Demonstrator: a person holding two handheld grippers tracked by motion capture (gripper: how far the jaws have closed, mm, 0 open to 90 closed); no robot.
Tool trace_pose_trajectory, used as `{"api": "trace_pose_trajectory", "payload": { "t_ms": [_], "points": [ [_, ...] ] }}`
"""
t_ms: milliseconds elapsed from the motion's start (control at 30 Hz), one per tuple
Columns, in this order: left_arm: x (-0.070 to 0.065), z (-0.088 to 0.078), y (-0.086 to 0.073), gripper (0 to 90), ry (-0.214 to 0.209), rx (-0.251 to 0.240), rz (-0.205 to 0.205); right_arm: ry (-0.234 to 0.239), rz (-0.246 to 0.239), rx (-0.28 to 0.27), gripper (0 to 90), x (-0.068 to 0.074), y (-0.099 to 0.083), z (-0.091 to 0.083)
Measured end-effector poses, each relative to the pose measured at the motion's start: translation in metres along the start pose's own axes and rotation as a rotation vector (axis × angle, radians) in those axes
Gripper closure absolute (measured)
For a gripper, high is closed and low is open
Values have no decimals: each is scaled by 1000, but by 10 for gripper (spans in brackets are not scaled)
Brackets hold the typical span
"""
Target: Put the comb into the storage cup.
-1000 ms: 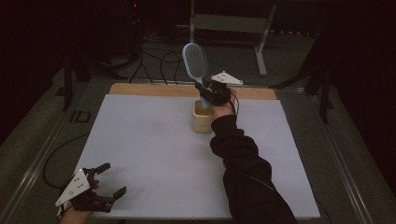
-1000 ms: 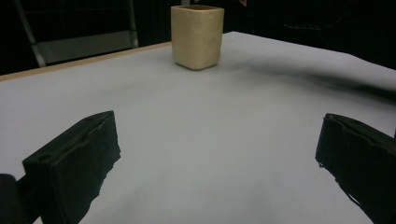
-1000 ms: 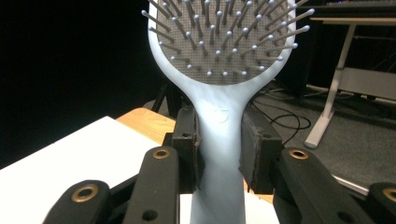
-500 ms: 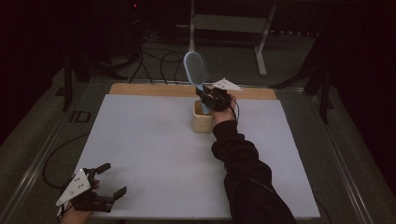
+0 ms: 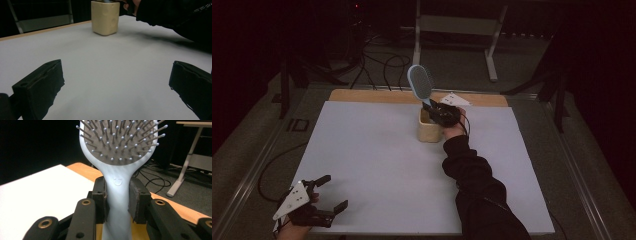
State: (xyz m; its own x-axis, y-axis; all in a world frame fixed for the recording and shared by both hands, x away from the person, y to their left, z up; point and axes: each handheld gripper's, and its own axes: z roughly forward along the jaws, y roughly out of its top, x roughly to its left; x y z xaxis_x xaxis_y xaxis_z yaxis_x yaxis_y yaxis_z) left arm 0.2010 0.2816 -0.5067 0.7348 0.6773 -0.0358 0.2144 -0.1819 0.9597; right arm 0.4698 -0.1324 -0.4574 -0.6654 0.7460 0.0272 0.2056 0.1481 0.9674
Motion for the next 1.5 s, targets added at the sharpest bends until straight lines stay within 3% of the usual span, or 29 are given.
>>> {"api": "trace_pose_trajectory", "payload": {
  "t_ms": [133, 267, 333, 467, 533, 867, 1500],
  "points": [
    [0, 0, 0, 0, 3, 2, 2, 19, -23, 7, 697, 1, -4, -1],
    [0, 0, 0, 0, 3, 2, 2, 10, -66, 32, 659, 5, -8, -2],
    [0, 0, 0, 0, 4, 4, 2, 11, -69, 50, 456, 6, -9, -2],
    [0, 0, 0, 0, 5, 3, 4, -9, -96, 100, 220, 8, -7, -4],
    [0, 0, 0, 0, 5, 3, 2, 13, -72, 124, 124, 7, -7, -6],
    [0, 0, 1, 0, 8, 2, 4, 31, -48, 147, 94, 2, -4, -11],
    [-1, -1, 1, 0, 10, 0, 6, 59, -69, 187, 94, 3, 9, -17]
  ]
}}
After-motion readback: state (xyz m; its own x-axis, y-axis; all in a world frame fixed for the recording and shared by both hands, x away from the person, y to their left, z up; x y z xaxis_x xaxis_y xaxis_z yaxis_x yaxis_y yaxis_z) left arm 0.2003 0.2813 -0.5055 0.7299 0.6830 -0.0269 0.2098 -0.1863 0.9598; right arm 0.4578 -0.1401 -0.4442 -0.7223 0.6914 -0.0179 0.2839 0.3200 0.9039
